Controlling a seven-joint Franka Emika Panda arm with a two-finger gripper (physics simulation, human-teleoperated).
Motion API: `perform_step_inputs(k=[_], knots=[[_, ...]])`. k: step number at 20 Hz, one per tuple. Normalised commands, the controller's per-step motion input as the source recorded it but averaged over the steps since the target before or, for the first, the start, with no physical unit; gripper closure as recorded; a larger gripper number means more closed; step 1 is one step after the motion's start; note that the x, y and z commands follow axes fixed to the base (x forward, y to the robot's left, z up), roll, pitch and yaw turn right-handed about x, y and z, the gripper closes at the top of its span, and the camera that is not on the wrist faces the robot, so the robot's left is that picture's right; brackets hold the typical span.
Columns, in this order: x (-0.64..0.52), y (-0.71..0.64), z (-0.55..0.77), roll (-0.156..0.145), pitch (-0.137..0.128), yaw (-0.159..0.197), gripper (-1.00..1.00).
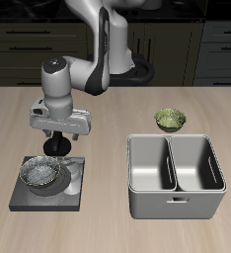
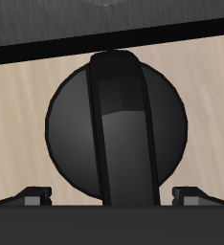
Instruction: Place the black bowl on the flat stove and turn on the flat stove
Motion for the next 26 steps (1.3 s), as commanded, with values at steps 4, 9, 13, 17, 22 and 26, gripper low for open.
perform_step_inputs(k=[4, 9, 13, 17, 22, 26], knots=[[-0.03, -0.03, -0.09, 0.005, 0.008, -0.008, 1.00], [-0.02, -0.07, 0.15, 0.005, -0.016, 0.019, 1.00], [-0.01, -0.19, 0.20, -0.003, -0.031, 0.028, 1.00], [0.05, -0.35, 0.42, -0.027, -0.036, 0.040, 1.00], [0.04, -0.30, 0.35, -0.036, -0.029, 0.038, 1.00], [0.13, -0.30, 0.26, -0.031, -0.008, 0.024, 1.00]])
